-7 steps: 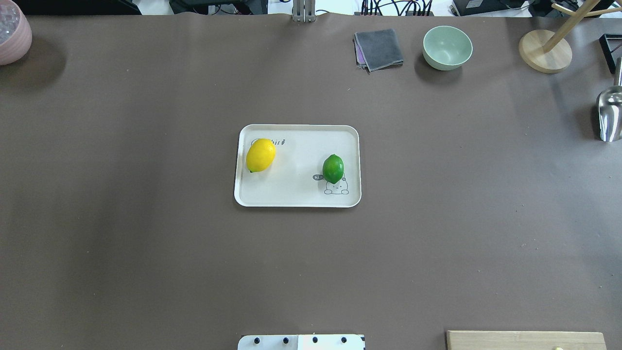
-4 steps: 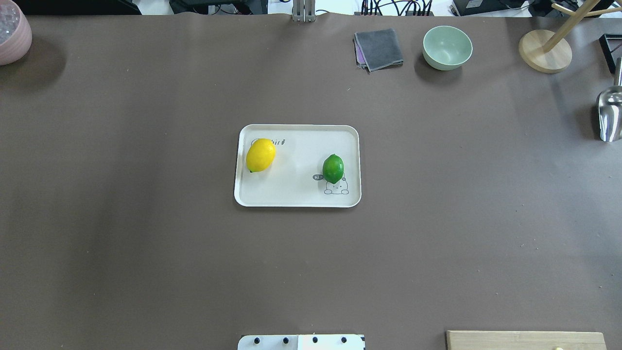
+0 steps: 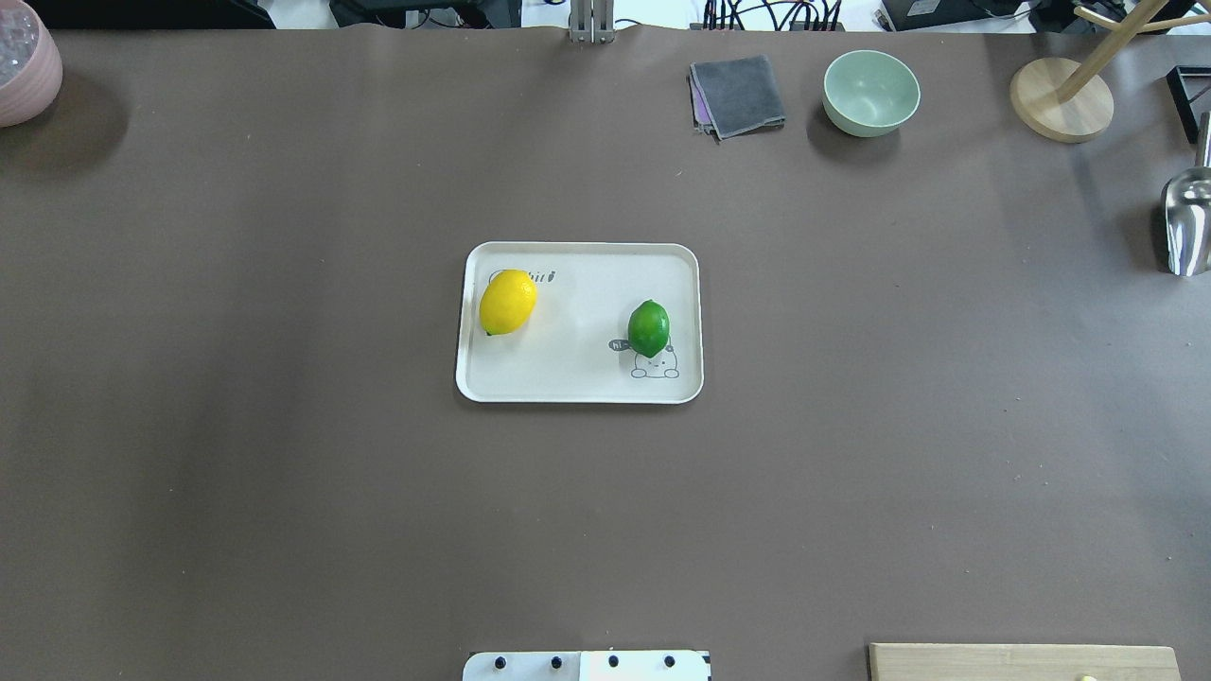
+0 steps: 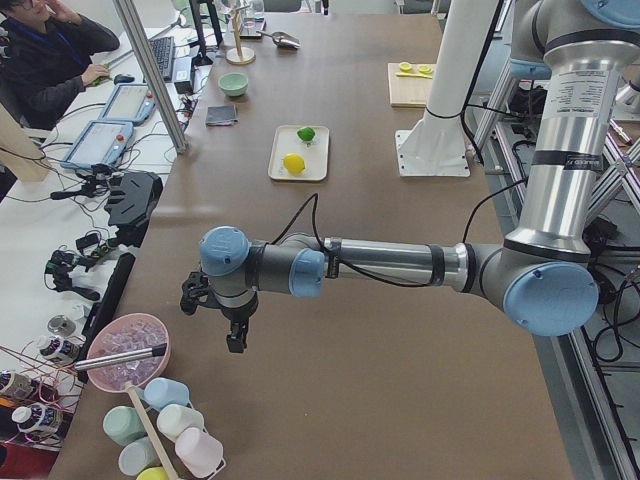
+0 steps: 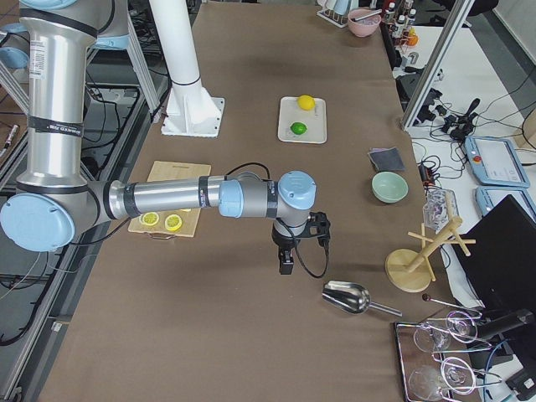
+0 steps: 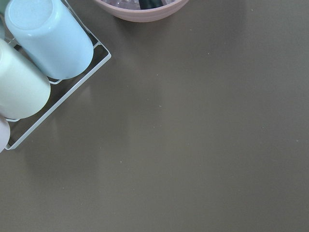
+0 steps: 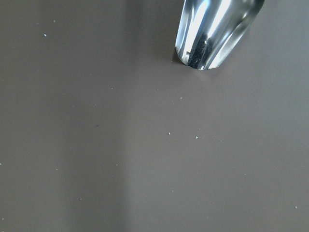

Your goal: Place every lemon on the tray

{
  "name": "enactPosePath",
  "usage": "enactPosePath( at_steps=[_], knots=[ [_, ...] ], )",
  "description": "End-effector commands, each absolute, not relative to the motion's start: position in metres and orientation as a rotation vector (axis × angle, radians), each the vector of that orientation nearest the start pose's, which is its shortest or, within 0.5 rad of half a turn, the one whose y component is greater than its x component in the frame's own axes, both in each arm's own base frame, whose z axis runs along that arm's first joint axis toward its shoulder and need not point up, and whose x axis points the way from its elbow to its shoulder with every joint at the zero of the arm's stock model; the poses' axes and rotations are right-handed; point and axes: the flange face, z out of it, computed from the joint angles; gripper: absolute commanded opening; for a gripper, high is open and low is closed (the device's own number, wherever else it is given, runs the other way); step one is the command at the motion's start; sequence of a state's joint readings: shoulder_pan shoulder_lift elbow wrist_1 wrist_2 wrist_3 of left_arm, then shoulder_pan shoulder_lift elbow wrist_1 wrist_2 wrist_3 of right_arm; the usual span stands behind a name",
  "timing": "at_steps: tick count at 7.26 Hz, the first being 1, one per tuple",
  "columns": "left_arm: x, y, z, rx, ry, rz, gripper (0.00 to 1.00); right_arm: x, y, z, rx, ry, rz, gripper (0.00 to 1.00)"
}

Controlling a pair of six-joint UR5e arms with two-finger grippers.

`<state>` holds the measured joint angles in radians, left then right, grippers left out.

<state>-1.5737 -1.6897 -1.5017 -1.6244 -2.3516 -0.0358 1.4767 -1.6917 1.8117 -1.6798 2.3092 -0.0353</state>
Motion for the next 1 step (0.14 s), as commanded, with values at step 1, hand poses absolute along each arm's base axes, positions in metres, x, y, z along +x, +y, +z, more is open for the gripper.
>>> enactPosePath(
  at_steps=[1],
  knots=[
    [-0.0640,-0.5489,0.6246,0.086,0.782,0.006,0.98,0.0244,-0.4420,0.6118,-0.016,-0.738,-0.127,1.00]
  ],
)
